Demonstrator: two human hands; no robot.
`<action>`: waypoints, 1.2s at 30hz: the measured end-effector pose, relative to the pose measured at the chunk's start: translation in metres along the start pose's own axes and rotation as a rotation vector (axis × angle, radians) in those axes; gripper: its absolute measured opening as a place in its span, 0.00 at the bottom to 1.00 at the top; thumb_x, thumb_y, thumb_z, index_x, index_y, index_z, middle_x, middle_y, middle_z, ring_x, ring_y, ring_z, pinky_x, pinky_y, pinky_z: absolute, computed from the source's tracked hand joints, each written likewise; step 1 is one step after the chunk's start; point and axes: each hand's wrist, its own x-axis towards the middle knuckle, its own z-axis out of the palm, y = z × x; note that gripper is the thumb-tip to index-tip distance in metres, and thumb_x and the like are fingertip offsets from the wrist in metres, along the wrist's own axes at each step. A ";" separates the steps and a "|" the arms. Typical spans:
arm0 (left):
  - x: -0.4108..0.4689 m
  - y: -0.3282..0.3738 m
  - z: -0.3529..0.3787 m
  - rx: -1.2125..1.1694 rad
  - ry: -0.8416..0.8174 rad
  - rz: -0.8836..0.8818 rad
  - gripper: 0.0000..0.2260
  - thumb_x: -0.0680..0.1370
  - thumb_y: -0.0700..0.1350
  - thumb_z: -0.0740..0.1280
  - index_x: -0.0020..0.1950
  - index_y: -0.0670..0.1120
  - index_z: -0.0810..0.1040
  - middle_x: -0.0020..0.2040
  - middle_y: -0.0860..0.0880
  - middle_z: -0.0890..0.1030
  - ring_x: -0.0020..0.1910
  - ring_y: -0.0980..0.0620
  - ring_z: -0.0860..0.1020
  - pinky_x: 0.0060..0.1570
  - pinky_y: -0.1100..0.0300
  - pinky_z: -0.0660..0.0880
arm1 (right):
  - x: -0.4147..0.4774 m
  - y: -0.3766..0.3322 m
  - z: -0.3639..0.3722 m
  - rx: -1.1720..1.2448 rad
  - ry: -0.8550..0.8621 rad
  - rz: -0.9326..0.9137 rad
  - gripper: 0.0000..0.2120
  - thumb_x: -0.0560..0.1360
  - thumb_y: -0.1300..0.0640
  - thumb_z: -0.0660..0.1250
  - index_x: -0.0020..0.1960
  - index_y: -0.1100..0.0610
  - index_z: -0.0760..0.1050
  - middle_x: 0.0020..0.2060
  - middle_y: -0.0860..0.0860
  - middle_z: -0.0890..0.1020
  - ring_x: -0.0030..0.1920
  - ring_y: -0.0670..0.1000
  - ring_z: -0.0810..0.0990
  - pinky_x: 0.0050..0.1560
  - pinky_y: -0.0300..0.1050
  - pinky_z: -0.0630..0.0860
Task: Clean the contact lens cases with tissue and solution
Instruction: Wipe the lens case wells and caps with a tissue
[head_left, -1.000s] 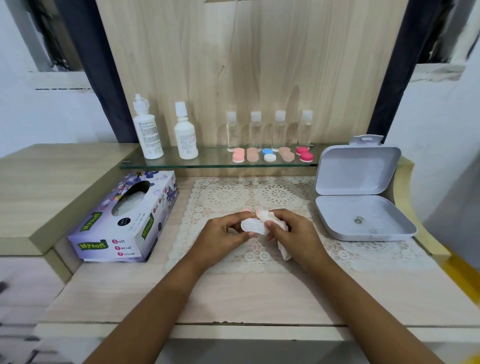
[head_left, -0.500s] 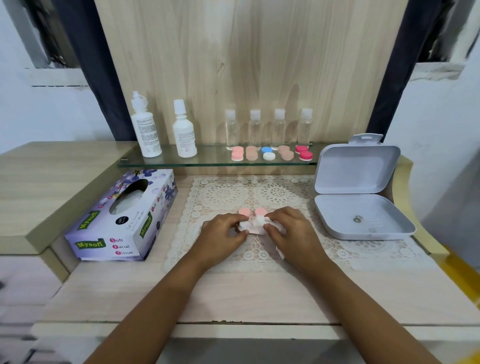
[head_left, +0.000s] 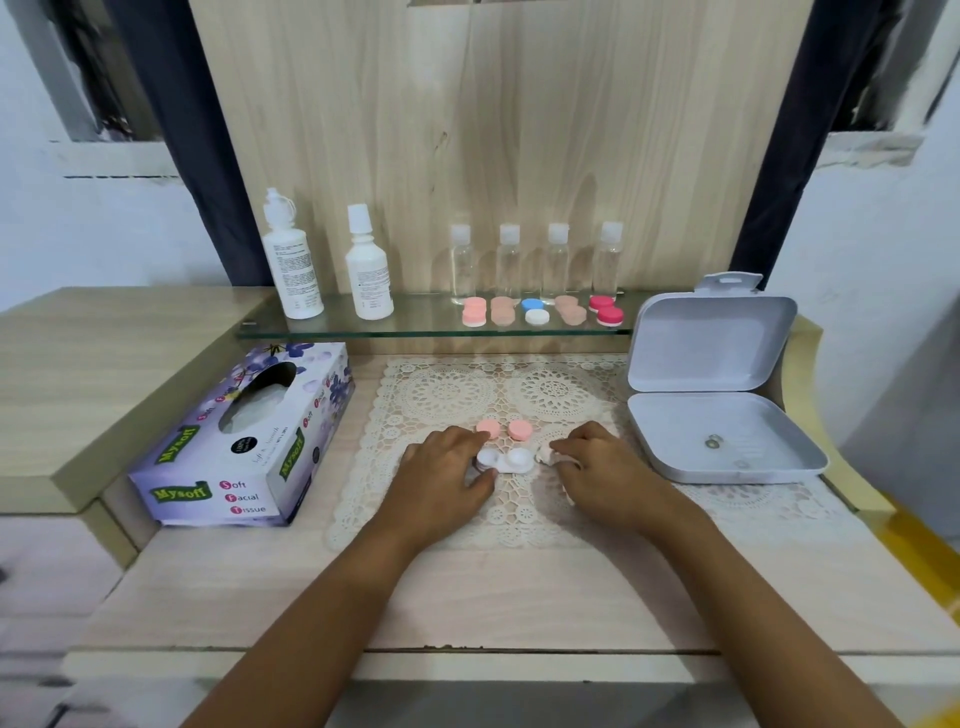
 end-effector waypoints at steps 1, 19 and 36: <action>0.000 0.000 0.001 0.050 0.002 -0.012 0.23 0.78 0.57 0.59 0.71 0.50 0.66 0.67 0.53 0.69 0.67 0.53 0.65 0.63 0.56 0.59 | -0.001 0.001 -0.004 -0.004 -0.068 0.004 0.16 0.78 0.59 0.55 0.63 0.61 0.73 0.62 0.54 0.69 0.63 0.51 0.69 0.60 0.38 0.63; 0.003 -0.002 -0.017 -0.121 -0.164 -0.107 0.28 0.77 0.62 0.57 0.73 0.48 0.63 0.74 0.48 0.64 0.72 0.50 0.61 0.70 0.52 0.57 | -0.009 -0.003 0.006 -0.054 0.310 0.005 0.11 0.74 0.64 0.62 0.51 0.60 0.81 0.47 0.58 0.81 0.47 0.56 0.78 0.48 0.43 0.70; -0.110 -0.037 -0.098 -0.014 -0.197 -0.034 0.24 0.77 0.59 0.62 0.71 0.53 0.66 0.68 0.52 0.71 0.66 0.55 0.68 0.64 0.62 0.64 | -0.024 -0.097 0.027 0.050 0.276 -0.255 0.11 0.75 0.59 0.64 0.55 0.59 0.79 0.52 0.55 0.81 0.52 0.53 0.78 0.50 0.37 0.66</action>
